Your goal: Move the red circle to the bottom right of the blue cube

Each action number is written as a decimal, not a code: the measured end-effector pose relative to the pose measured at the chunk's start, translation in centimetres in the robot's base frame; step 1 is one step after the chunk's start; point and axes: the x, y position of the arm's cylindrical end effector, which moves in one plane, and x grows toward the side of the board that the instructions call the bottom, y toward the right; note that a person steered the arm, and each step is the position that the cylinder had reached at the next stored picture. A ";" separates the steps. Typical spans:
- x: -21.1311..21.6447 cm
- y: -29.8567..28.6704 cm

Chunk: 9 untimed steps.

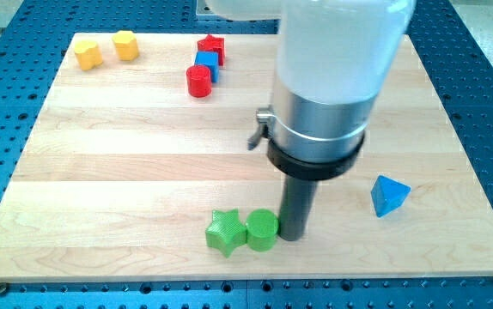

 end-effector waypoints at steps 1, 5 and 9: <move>-5.9 -2.1; -24.7 -16.9; -21.5 5.0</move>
